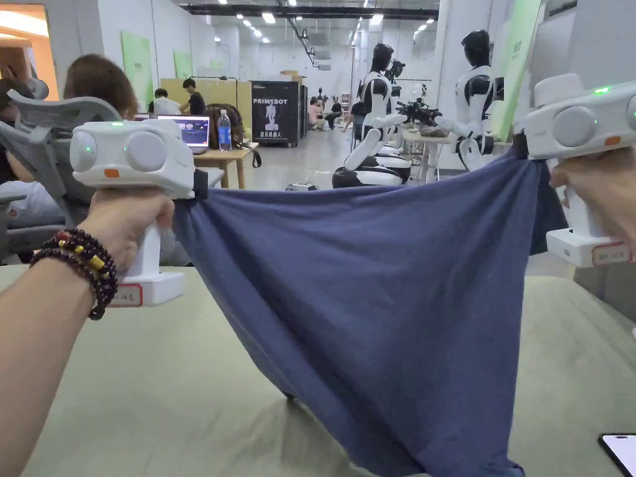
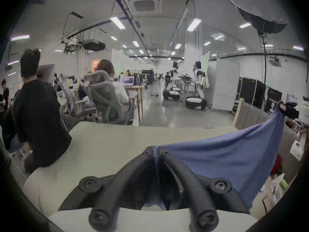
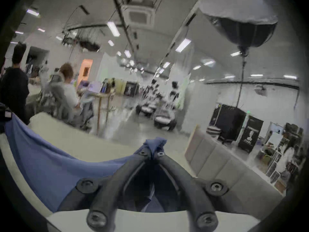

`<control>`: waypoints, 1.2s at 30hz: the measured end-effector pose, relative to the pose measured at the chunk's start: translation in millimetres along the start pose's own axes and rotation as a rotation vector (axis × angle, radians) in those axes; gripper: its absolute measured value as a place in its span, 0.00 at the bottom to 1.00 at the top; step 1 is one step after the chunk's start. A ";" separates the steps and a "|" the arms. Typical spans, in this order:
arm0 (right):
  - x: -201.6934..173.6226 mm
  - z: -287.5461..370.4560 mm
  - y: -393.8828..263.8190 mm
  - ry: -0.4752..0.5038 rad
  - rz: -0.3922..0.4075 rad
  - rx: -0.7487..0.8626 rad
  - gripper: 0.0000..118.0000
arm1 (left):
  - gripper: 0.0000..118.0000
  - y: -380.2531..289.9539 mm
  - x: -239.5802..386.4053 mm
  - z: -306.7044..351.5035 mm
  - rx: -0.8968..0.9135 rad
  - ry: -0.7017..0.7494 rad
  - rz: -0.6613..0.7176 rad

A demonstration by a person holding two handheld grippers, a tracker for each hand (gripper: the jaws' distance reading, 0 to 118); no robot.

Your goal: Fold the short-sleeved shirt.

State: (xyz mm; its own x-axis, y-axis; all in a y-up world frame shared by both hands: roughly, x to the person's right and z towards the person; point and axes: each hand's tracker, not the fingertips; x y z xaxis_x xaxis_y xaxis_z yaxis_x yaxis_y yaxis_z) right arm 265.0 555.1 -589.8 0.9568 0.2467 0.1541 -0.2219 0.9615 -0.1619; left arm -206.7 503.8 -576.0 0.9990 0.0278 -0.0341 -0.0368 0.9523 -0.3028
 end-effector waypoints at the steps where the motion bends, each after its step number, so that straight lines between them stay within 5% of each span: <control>1: 7.6 -1.1 12.9 -0.011 -0.032 0.020 0.01 | 0.01 16.0 0.1 -5.3 0.027 0.013 -0.007; 4: 24.6 -5.1 40.1 0.047 -0.115 0.046 0.01 | 0.01 56.3 5.0 -4.6 0.109 0.053 -0.015; 8: 31.5 -6.0 56.0 -0.021 -0.065 0.077 0.01 | 0.01 85.0 6.3 1.1 0.192 0.005 -0.031; 15: 32.1 -13.3 37.2 0.014 -0.123 0.095 0.02 | 0.01 68.8 -1.2 -11.6 0.205 0.013 -0.071; 25: -6.0 -37.7 -79.4 0.053 -0.075 -0.068 0.02 | 0.01 -53.5 -13.7 -61.2 0.040 -0.024 -0.055; 28: -4.4 9.1 -113.8 0.078 -0.159 -0.018 0.02 | 0.01 -90.2 -18.2 -30.6 0.050 -0.053 -0.058; 36: -13.5 174.8 -266.6 0.146 -0.040 -0.201 0.02 | 0.01 -257.3 -35.6 92.8 -0.093 -0.090 -0.077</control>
State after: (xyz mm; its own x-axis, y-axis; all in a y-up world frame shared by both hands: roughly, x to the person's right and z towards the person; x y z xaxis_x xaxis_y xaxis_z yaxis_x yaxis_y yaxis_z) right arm 278.5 316.6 -378.4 0.9843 0.1749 0.0243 -0.1554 0.9233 -0.3511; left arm -230.6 285.9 -408.5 0.9969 -0.0131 0.0770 0.0421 0.9204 -0.3887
